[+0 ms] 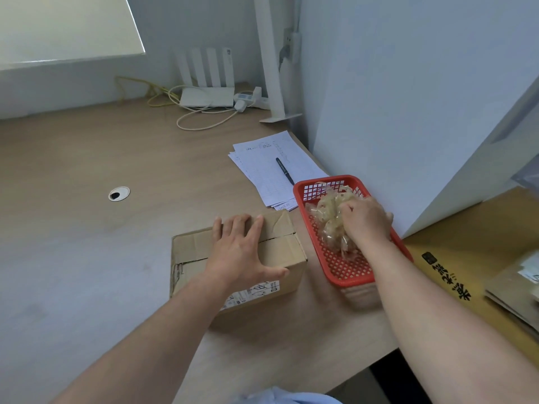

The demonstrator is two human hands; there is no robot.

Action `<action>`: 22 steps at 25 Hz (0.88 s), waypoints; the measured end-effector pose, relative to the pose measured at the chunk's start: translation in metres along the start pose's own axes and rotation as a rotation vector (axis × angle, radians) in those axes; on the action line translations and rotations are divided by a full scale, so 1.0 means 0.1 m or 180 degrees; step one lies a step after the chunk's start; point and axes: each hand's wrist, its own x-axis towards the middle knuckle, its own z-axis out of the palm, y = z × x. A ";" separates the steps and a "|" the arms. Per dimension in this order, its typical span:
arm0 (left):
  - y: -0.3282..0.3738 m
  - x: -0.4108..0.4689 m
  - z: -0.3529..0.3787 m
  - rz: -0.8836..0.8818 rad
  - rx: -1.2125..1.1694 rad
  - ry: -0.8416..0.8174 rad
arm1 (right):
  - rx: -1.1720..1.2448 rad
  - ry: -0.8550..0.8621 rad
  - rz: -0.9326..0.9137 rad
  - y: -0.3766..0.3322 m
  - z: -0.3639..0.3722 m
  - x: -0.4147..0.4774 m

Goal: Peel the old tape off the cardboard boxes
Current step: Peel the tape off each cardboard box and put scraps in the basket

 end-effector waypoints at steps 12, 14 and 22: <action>0.00 -0.11 -0.05 -0.0027 -0.0011 -0.0086 | 0.0974 0.0866 -0.0189 -0.09 -0.51 -0.25; -0.02 -0.18 -0.06 -0.0082 -0.0002 -0.0074 | 0.1412 0.0620 -0.0588 -0.23 -0.46 -0.38; -0.25 -0.71 -0.16 -0.0421 -0.0313 -0.0079 | 0.2498 -0.1664 -0.1007 -0.87 0.19 -1.21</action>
